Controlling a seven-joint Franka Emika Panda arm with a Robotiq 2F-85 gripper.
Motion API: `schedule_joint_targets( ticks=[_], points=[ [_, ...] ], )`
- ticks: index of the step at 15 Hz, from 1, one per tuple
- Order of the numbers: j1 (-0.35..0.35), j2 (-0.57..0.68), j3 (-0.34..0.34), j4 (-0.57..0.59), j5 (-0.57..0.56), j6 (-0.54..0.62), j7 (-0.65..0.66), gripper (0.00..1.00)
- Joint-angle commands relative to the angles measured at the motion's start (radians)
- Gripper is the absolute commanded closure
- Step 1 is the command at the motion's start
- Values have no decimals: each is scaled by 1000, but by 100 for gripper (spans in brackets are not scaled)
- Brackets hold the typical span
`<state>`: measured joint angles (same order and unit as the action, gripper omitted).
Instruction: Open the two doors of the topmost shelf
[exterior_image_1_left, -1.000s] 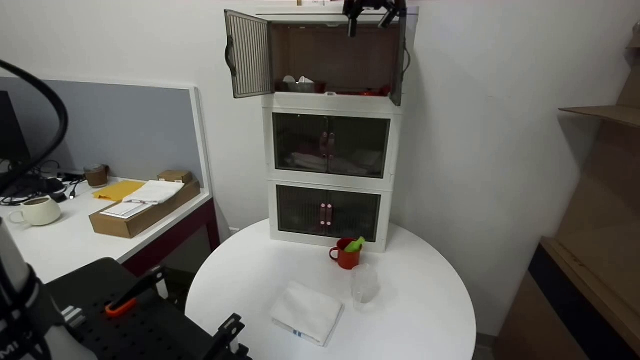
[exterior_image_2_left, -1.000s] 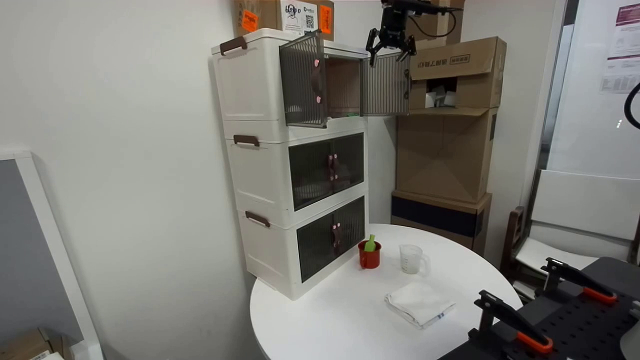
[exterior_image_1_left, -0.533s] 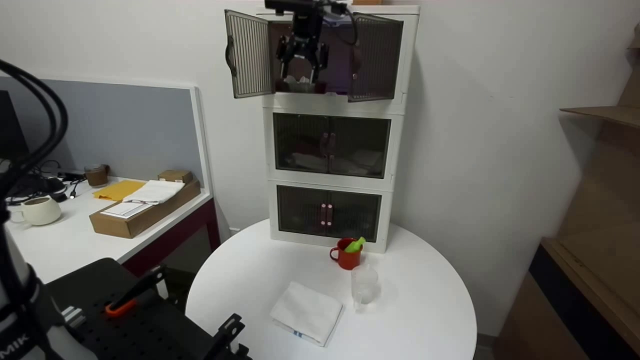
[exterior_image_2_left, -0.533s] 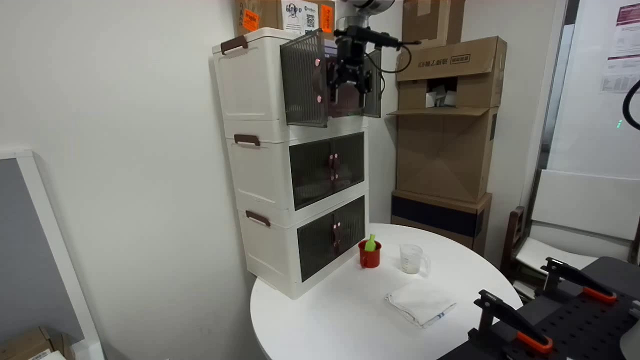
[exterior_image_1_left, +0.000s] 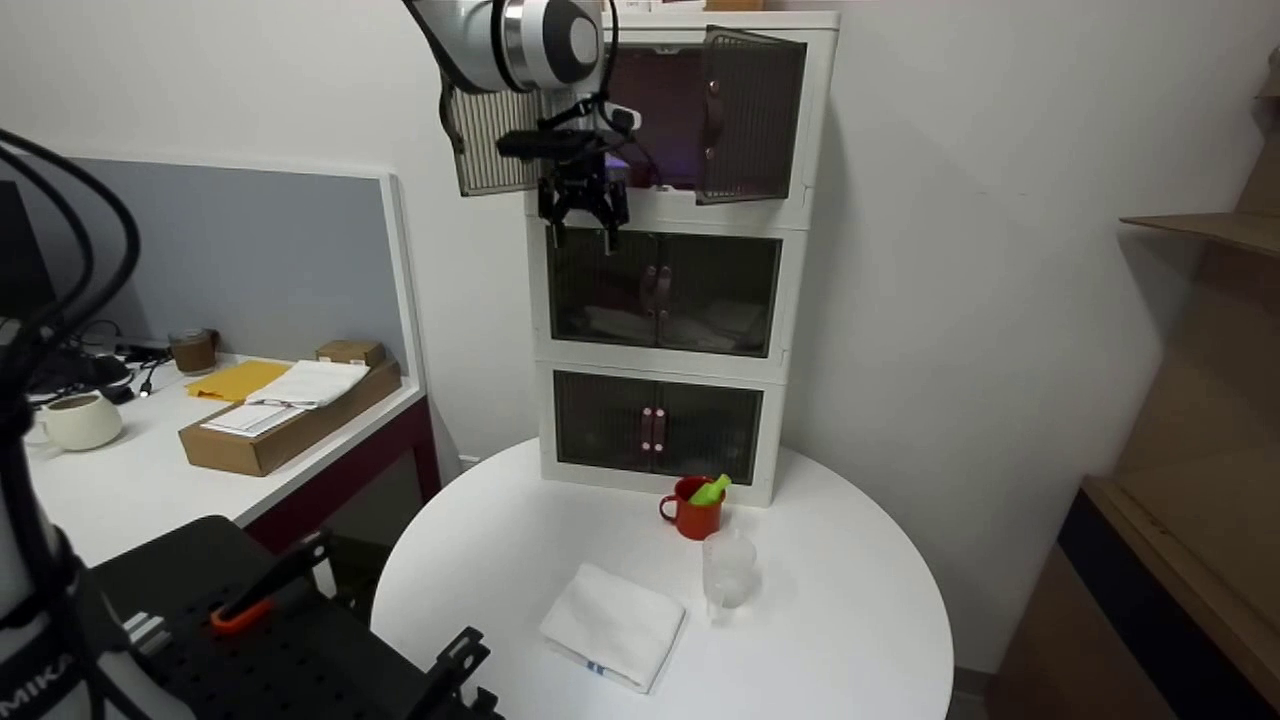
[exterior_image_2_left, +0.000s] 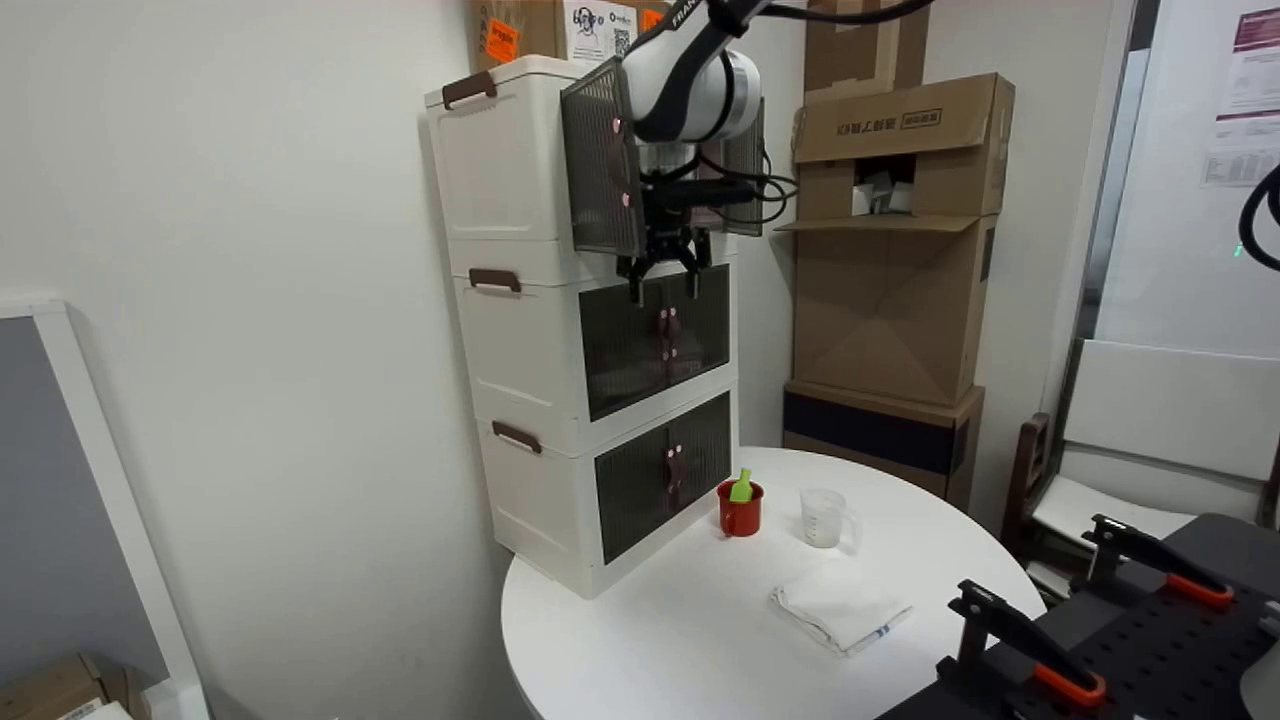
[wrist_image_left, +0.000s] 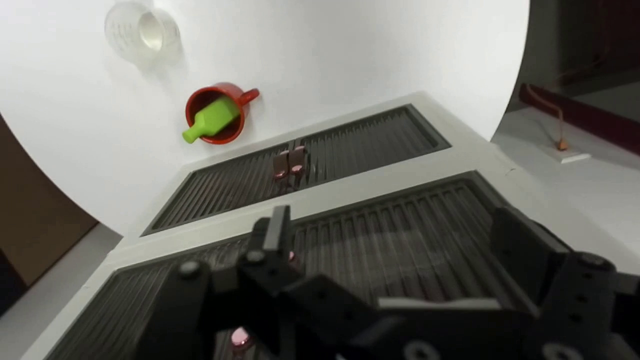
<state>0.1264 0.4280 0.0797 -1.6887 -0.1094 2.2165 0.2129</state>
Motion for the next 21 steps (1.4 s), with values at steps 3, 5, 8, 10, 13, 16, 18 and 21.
schedule_joint_targets(
  ticks=[3, 5, 8, 10, 13, 16, 18, 21],
  points=[
    [10, -91, -60, -323, -7, 437, 101, 0],
    [-9, -125, -53, -435, -1, 566, 24, 0],
    [-16, -218, -68, -611, -48, 708, -75, 0],
    [-3, -296, -106, -720, -111, 798, -109, 0],
    [24, -422, -216, -838, -319, 935, -48, 0],
    [-23, -544, -231, -904, -356, 1034, -89, 0],
    [-53, -605, -173, -947, -227, 1100, -165, 0],
    [0, -578, -230, -911, -284, 1087, -104, 0]
  ],
)
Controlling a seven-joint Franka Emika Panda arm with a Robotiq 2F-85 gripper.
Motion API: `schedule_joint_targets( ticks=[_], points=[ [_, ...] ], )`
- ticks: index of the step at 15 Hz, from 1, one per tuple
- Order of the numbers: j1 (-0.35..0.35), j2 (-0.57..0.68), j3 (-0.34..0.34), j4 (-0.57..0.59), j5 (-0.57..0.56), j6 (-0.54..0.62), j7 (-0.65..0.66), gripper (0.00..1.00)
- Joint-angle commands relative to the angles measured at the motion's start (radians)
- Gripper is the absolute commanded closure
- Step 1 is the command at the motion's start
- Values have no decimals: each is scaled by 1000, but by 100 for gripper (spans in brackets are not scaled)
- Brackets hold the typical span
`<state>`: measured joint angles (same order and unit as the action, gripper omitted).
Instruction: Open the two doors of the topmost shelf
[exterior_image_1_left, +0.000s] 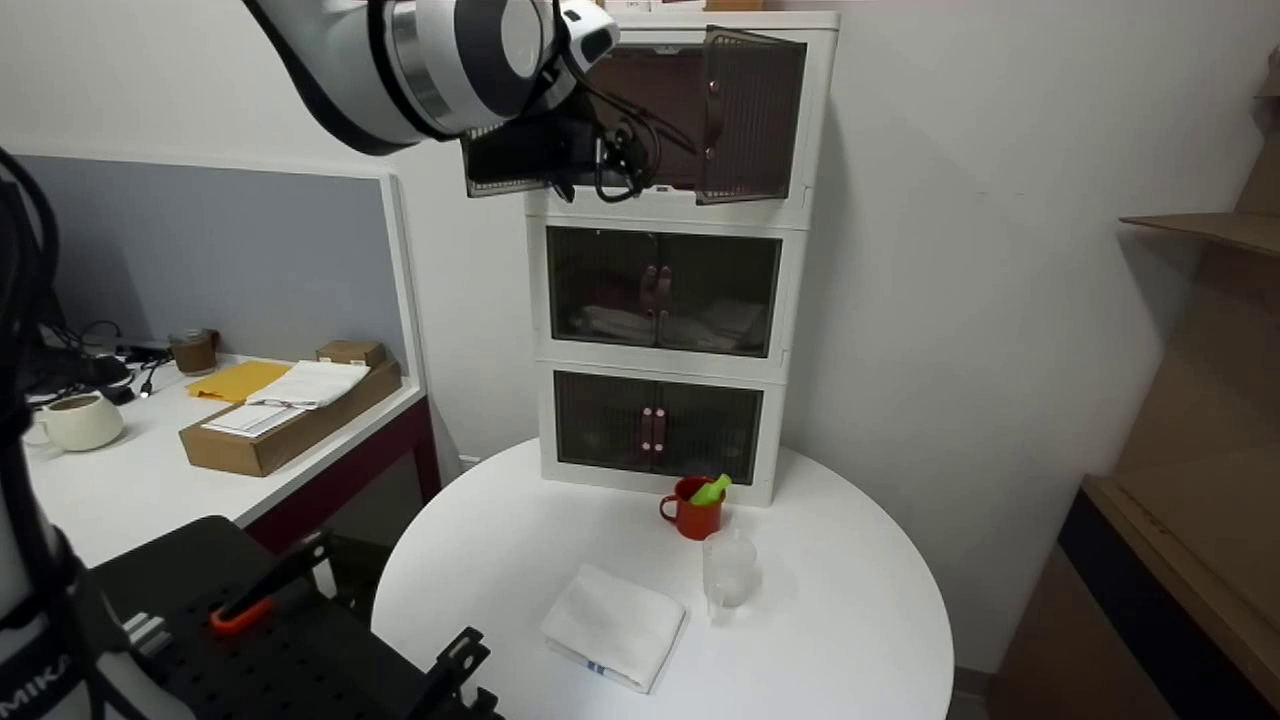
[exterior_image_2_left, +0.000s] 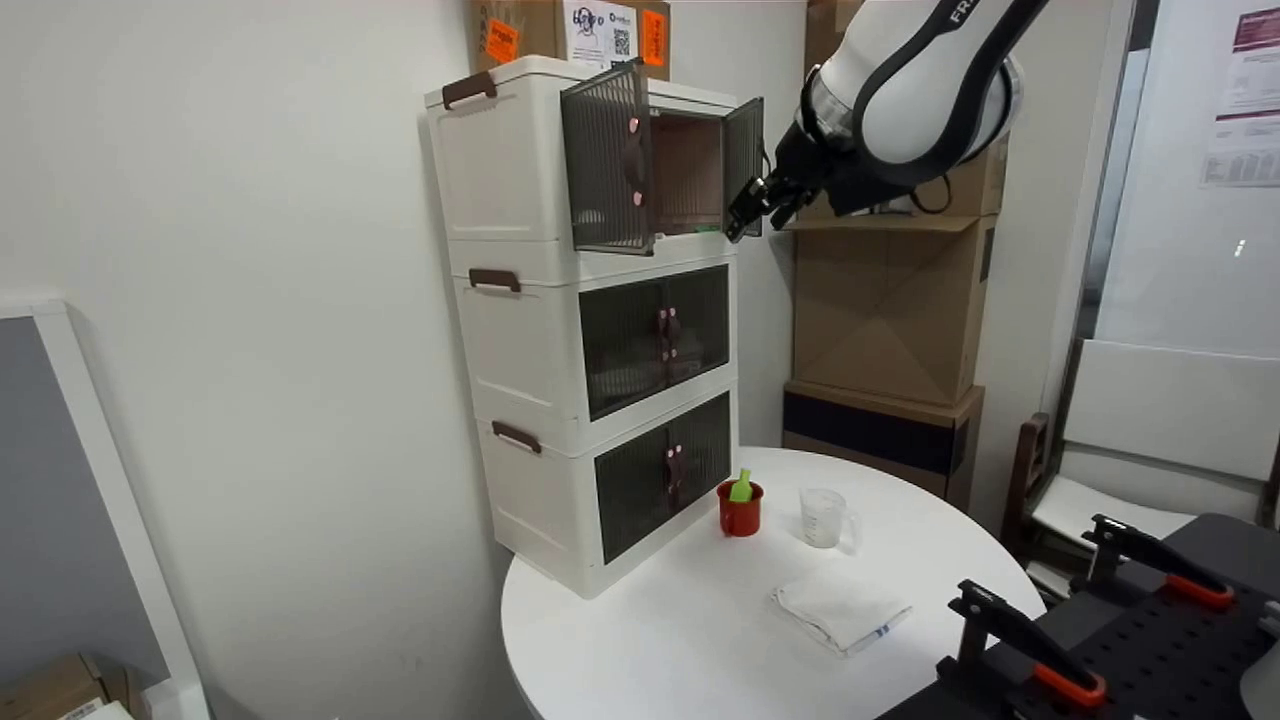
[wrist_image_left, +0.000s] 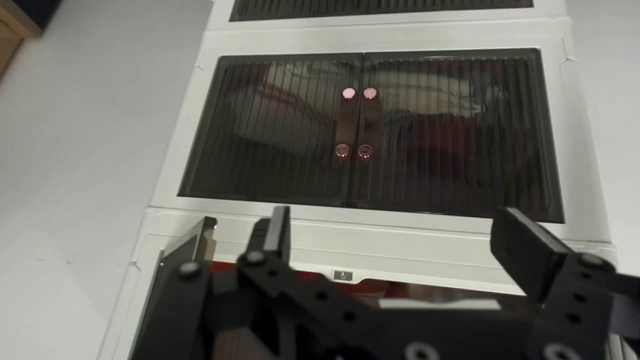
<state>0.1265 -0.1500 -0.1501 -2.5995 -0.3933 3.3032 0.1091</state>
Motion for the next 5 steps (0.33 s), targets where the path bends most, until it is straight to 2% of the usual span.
schedule_joint_targets(
  ticks=[1, 5],
  points=[
    [-2, -2, 2, -1, 0, -3, 0, 0],
    [-9, 15, 2, 0, 0, -3, 0, 0]
  ],
)
